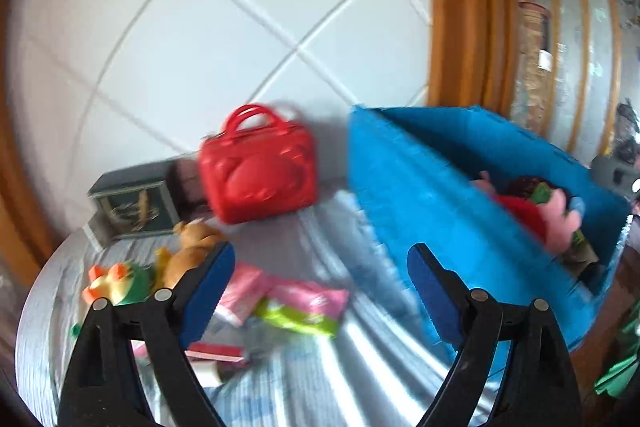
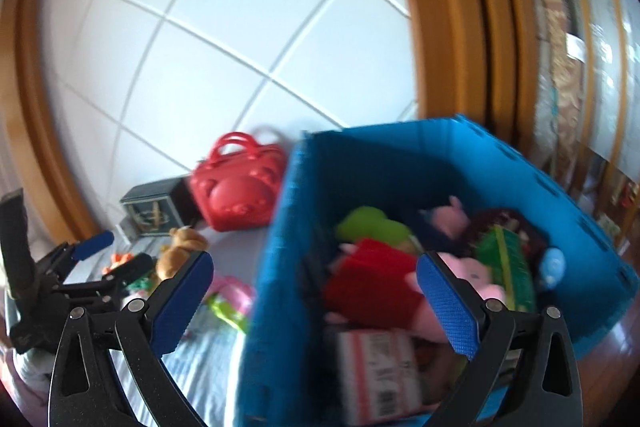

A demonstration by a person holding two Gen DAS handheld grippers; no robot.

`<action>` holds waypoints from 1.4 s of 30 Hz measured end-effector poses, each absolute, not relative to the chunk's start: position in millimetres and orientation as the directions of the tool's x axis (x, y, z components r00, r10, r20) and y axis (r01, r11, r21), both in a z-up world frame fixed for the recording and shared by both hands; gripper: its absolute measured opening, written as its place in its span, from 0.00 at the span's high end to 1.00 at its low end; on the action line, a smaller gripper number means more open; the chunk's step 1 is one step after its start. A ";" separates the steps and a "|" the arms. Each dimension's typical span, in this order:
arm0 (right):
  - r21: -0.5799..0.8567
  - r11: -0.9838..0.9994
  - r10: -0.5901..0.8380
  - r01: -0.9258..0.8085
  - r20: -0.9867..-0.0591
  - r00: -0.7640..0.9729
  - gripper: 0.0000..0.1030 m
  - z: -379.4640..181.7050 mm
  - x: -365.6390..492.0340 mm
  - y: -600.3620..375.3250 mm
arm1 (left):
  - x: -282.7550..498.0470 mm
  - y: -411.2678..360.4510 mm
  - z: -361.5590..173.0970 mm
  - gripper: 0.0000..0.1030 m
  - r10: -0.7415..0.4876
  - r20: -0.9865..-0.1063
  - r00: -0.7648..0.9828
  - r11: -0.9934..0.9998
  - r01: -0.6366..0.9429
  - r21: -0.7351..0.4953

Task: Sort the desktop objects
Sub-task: 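Return both grippers to the bed above the remaining items, then grasp the pink tissue pack with the left gripper while the right grasps the paper roll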

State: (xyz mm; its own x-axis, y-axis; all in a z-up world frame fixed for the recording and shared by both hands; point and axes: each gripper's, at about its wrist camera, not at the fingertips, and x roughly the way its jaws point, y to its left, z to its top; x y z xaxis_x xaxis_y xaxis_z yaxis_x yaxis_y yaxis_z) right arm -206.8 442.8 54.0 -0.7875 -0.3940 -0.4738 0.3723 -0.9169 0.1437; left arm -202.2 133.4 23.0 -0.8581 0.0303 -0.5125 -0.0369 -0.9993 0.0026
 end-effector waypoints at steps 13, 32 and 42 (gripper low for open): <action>0.122 -0.813 -0.534 0.570 -0.548 -0.644 0.00 -5.3 -194.1 264.8 | -151.8 -124.0 -81.7 0.14 -0.226 -0.716 -0.661 -0.962 0.267 0.057; 0.178 -0.855 -0.398 0.488 -0.827 -0.396 0.00 -161.7 -229.7 144.4 | -205.7 -261.5 -204.1 0.14 -0.069 -0.897 -0.437 -0.997 -0.007 0.081; 0.135 -0.815 -0.348 0.563 -0.892 -0.290 0.00 -201.4 -243.6 91.4 | -266.8 -244.8 -248.0 0.00 0.047 -0.956 -0.290 -0.978 -0.209 0.015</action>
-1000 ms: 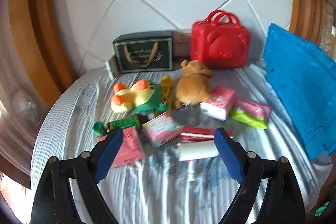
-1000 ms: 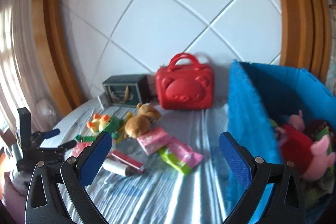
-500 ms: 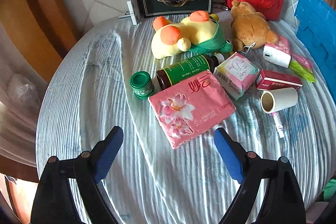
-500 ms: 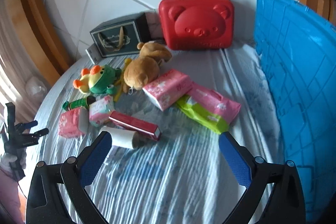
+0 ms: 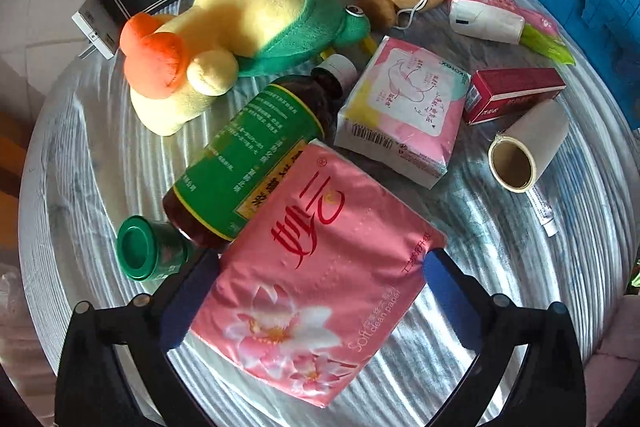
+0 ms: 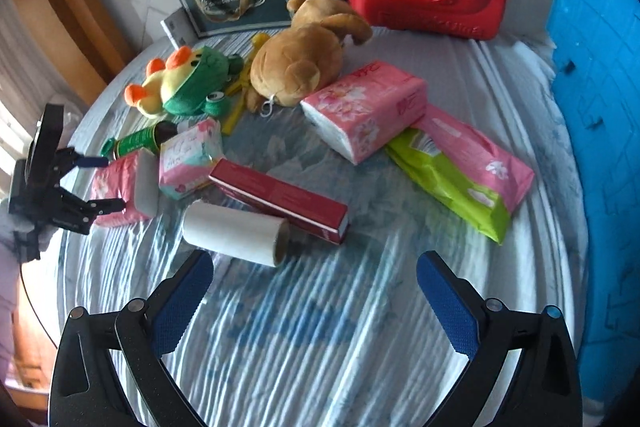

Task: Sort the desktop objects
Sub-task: 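Grasp the pink tissue pack with the left gripper while the right grasps the paper roll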

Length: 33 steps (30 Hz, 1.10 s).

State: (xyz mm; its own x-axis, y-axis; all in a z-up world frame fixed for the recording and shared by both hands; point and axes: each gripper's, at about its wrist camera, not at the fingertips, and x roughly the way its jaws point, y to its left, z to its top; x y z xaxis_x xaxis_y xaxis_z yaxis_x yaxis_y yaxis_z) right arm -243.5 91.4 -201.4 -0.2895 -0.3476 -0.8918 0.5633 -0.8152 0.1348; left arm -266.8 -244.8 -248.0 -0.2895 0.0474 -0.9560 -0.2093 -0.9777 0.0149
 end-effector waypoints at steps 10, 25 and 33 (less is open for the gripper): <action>0.048 -0.643 -0.277 0.764 -0.945 -0.174 0.00 -252.6 -236.2 10.9 | -187.5 -262.6 -287.6 0.02 -0.057 -0.972 -0.227 -0.960 0.280 -0.009; -0.007 -0.508 -0.188 0.861 -0.975 -0.119 0.00 -290.1 -236.8 -32.9 | -218.0 -260.2 -271.0 0.02 -0.109 -0.935 -0.337 -0.935 0.354 -0.019; 0.151 -0.624 -0.221 0.766 -0.975 0.012 0.00 -309.2 -241.3 -15.6 | -199.5 -254.1 -290.4 0.08 -0.083 -0.958 -0.273 -0.919 0.394 -0.032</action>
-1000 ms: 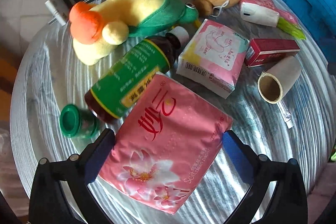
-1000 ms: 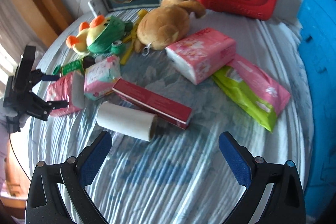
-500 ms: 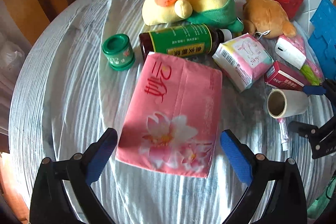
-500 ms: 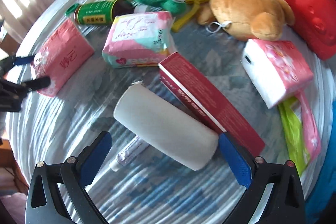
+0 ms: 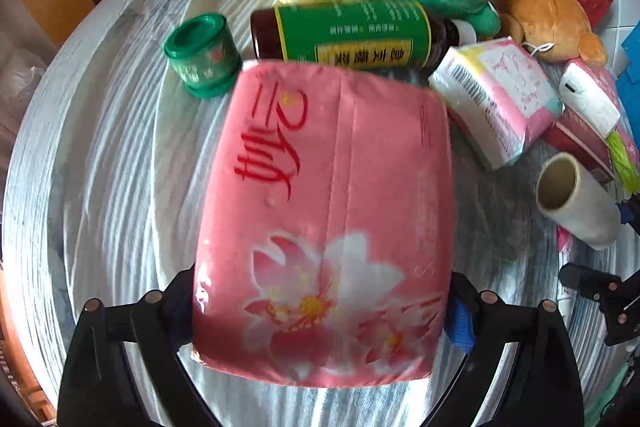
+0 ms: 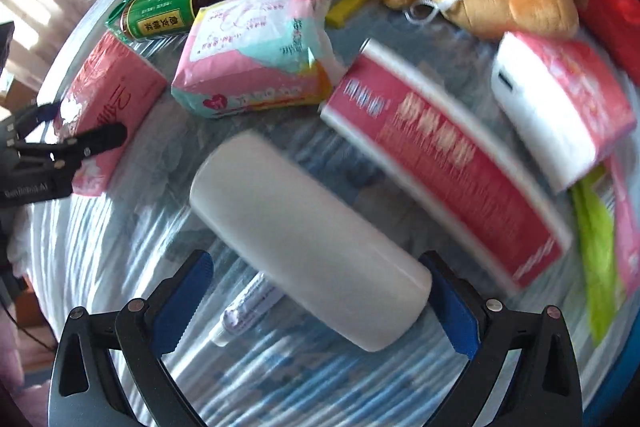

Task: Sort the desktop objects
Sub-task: 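Grasp the pink tissue pack with the left gripper while the right grasps the paper roll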

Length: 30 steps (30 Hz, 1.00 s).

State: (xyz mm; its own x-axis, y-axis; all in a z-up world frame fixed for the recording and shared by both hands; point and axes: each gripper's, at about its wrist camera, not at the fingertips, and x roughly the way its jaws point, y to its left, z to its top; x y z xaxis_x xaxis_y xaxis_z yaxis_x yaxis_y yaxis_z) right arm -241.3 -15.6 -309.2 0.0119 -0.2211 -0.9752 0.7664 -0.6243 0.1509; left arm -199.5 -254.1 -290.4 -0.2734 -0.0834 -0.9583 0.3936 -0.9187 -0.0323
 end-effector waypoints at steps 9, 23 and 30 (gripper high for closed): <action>0.004 -0.639 -0.233 0.769 -0.954 -0.189 0.00 -314.6 -217.5 -16.4 | -190.7 -249.2 -277.7 0.08 -0.084 -0.947 -0.311 -0.903 0.425 -0.059; -0.045 -0.509 -0.273 0.860 -0.939 -0.211 0.00 -257.4 -221.7 -22.8 | -216.0 -247.3 -264.6 0.08 -0.161 -0.934 -0.319 -0.894 0.449 0.000; -0.052 -0.501 -0.224 0.864 -0.956 -0.188 0.08 -267.1 -227.5 -42.6 | -215.6 -255.0 -277.9 0.10 -0.161 -0.931 -0.326 -0.891 0.455 -0.005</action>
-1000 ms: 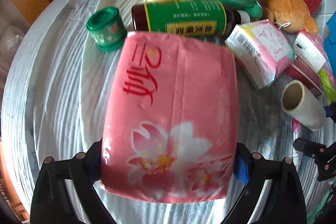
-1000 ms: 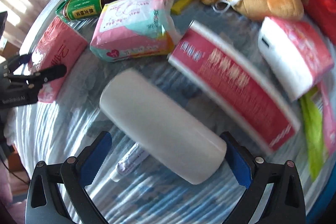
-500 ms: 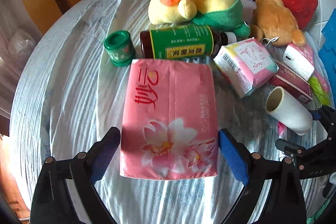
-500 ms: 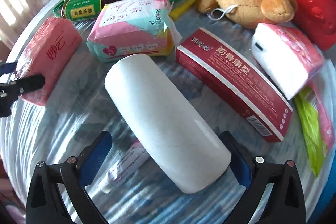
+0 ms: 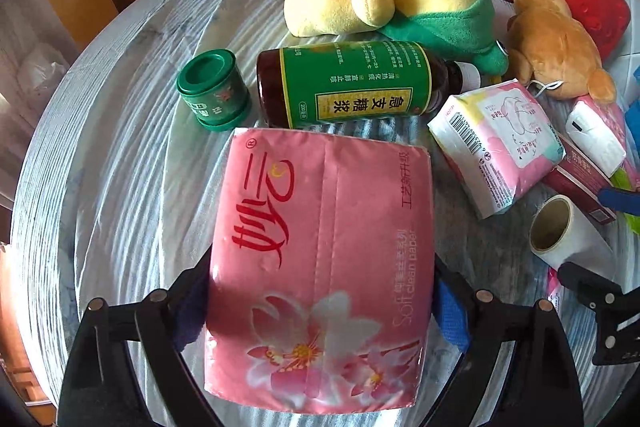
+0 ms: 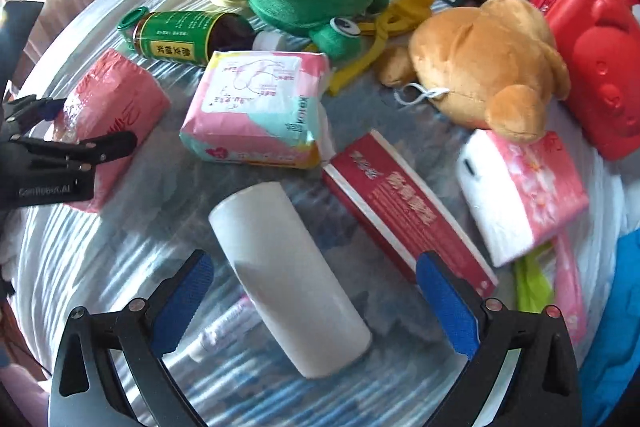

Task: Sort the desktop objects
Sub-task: 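Grasp the pink tissue pack with the left gripper while the right grasps the paper roll, then carry the tissue pack and paper roll into the blue crate and release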

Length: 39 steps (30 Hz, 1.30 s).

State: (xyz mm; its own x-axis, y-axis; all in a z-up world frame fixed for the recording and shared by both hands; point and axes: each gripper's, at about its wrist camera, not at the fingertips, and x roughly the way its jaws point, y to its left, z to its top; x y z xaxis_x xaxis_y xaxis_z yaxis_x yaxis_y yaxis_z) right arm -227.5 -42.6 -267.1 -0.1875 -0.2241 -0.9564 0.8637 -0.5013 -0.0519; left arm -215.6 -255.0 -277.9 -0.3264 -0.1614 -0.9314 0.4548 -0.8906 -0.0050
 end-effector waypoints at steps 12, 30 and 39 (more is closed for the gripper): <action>0.005 -0.556 -0.248 0.831 -0.955 -0.161 0.52 -268.5 -227.4 -40.4 | -196.2 -235.3 -254.8 0.12 -0.165 -0.914 -0.372 -0.898 0.439 -0.017; 0.070 -0.760 -0.484 0.647 -0.725 -0.490 0.56 -88.8 -184.0 85.0 | -144.9 -98.2 -87.6 0.12 -0.117 -0.708 -0.696 -0.979 0.200 -0.035; 0.044 -0.881 -0.414 0.471 -0.552 -0.723 0.56 17.2 -165.8 227.1 | -169.4 50.8 2.0 0.12 0.071 -0.563 -0.823 -0.997 -0.044 -0.062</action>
State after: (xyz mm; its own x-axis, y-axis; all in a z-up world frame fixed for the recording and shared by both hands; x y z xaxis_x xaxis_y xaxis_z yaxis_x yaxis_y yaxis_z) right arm -165.8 227.1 17.2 -0.7235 -0.4141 -0.5524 0.4708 -0.8811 0.0439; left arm -169.4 50.8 2.0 -0.8233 0.0714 -0.5632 -0.0443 -0.9971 -0.0618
